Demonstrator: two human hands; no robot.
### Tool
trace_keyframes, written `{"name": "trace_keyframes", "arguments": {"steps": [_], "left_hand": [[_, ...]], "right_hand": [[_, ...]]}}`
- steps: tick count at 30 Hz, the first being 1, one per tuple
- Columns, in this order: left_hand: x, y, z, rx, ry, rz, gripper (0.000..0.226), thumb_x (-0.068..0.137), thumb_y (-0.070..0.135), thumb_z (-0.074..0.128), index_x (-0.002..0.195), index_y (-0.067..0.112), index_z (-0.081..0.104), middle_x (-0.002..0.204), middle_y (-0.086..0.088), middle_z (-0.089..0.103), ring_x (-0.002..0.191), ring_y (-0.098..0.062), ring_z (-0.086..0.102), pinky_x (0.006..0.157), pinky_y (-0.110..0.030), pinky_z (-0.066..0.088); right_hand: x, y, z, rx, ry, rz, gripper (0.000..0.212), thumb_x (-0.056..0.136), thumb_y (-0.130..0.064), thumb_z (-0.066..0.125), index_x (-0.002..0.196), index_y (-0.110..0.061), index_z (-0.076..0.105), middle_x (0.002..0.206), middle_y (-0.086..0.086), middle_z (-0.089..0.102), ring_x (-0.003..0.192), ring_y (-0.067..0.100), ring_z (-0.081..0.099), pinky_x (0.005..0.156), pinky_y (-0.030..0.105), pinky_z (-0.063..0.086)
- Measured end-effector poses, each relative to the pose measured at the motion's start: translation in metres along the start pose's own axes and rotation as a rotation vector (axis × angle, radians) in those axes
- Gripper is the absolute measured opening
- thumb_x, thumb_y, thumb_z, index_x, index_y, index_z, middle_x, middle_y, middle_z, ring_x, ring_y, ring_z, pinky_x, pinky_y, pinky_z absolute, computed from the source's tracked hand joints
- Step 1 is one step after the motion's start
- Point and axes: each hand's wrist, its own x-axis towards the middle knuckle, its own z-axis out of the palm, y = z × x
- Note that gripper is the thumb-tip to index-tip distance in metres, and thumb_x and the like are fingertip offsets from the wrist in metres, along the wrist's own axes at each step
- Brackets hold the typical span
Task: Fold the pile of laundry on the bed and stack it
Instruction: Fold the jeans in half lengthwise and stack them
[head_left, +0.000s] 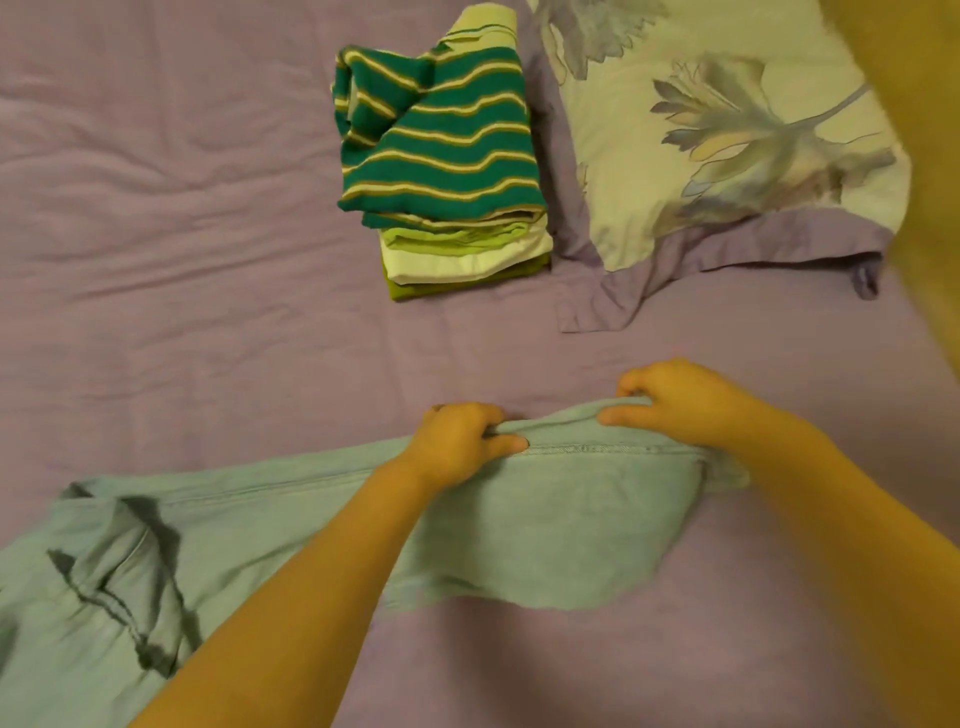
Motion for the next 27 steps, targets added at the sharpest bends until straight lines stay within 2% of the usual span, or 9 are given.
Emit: {"name": "trace_keyframes", "arguments": {"steps": [2, 5, 7, 9, 11, 14, 16, 24, 27], "left_hand": [[0.008, 0.006, 0.003, 0.123, 0.096, -0.049, 0.036, 0.091, 0.049, 0.054, 0.098, 0.016, 0.068, 0.074, -0.001, 0.057, 0.079, -0.022, 0.054, 0.076, -0.031, 0.038], [0.01, 0.009, 0.014, 0.407, 0.297, -0.126, 0.036, 0.094, 0.044, 0.053, 0.126, 0.029, 0.058, 0.119, -0.001, 0.057, 0.118, -0.026, 0.045, 0.105, -0.041, 0.028], [0.005, 0.013, 0.025, 0.401, 0.447, -0.051, 0.038, 0.085, 0.029, 0.069, 0.121, 0.021, 0.06, 0.123, -0.008, 0.054, 0.118, -0.033, 0.046, 0.102, -0.048, 0.034], [0.002, 0.015, 0.037, 0.356, 0.58, 0.116, 0.034, 0.072, 0.012, 0.081, 0.103, 0.01, 0.068, 0.111, -0.016, 0.06, 0.104, -0.04, 0.056, 0.085, -0.049, 0.046], [0.003, 0.019, 0.047, 0.366, 0.548, 0.215, 0.03, 0.072, 0.01, 0.081, 0.1, 0.01, 0.071, 0.11, -0.017, 0.063, 0.106, -0.042, 0.058, 0.086, -0.051, 0.047], [0.013, 0.028, 0.056, 0.379, 0.359, 0.084, 0.035, 0.091, 0.027, 0.062, 0.126, 0.023, 0.061, 0.139, -0.009, 0.047, 0.134, -0.032, 0.036, 0.11, -0.052, 0.025], [0.02, 0.03, 0.061, 0.405, 0.308, 0.011, 0.038, 0.096, 0.035, 0.051, 0.134, 0.031, 0.052, 0.148, 0.0, 0.034, 0.14, -0.024, 0.022, 0.115, -0.046, 0.014], [0.025, 0.039, 0.057, 0.306, 0.36, -0.034, 0.018, 0.093, 0.028, 0.058, 0.105, 0.017, 0.064, 0.135, 0.002, 0.045, 0.131, -0.021, 0.031, 0.107, -0.033, 0.024], [0.014, 0.047, 0.047, 0.238, 0.383, 0.049, 0.01, 0.092, 0.023, 0.06, 0.098, 0.016, 0.064, 0.12, 0.002, 0.056, 0.122, -0.021, 0.041, 0.111, -0.039, 0.021]], "right_hand": [[0.007, 0.005, -0.005, -0.083, 0.055, 0.059, 0.044, 0.085, -0.059, 0.054, 0.083, -0.016, 0.058, 0.078, 0.003, 0.06, 0.072, 0.02, 0.052, 0.06, 0.032, 0.037], [0.014, 0.015, 0.005, -0.021, 0.138, 0.106, 0.047, 0.086, -0.061, 0.051, 0.114, -0.024, 0.058, 0.113, 0.002, 0.064, 0.101, 0.023, 0.058, 0.078, 0.032, 0.044], [0.007, 0.028, 0.016, 0.004, 0.172, 0.102, 0.056, 0.088, -0.057, 0.052, 0.133, -0.024, 0.05, 0.131, 0.002, 0.057, 0.119, 0.024, 0.052, 0.096, 0.035, 0.039], [-0.004, 0.044, 0.027, 0.09, 0.307, 0.111, 0.053, 0.089, -0.047, 0.056, 0.135, -0.02, 0.05, 0.136, 0.004, 0.053, 0.126, 0.025, 0.046, 0.104, 0.038, 0.033], [-0.017, 0.059, 0.036, 0.297, 0.443, 0.159, 0.047, 0.09, -0.032, 0.062, 0.131, -0.011, 0.053, 0.133, 0.01, 0.054, 0.123, 0.031, 0.047, 0.104, 0.04, 0.034], [-0.031, 0.07, 0.053, 0.469, 0.532, 0.278, 0.048, 0.09, -0.021, 0.064, 0.133, -0.003, 0.05, 0.133, 0.017, 0.053, 0.122, 0.034, 0.048, 0.102, 0.041, 0.038], [-0.033, 0.072, 0.063, 0.518, 0.55, 0.333, 0.052, 0.089, -0.021, 0.066, 0.135, -0.005, 0.048, 0.132, 0.016, 0.054, 0.12, 0.033, 0.051, 0.102, 0.044, 0.041], [-0.032, 0.063, 0.064, 0.653, 0.792, 0.325, 0.03, 0.093, -0.015, 0.059, 0.122, -0.01, 0.059, 0.117, 0.01, 0.062, 0.097, 0.021, 0.057, 0.082, 0.028, 0.043], [-0.043, 0.069, 0.05, 0.606, 0.791, 0.288, 0.027, 0.094, -0.015, 0.056, 0.121, -0.009, 0.059, 0.118, 0.008, 0.061, 0.1, 0.016, 0.054, 0.084, 0.024, 0.039]]}}
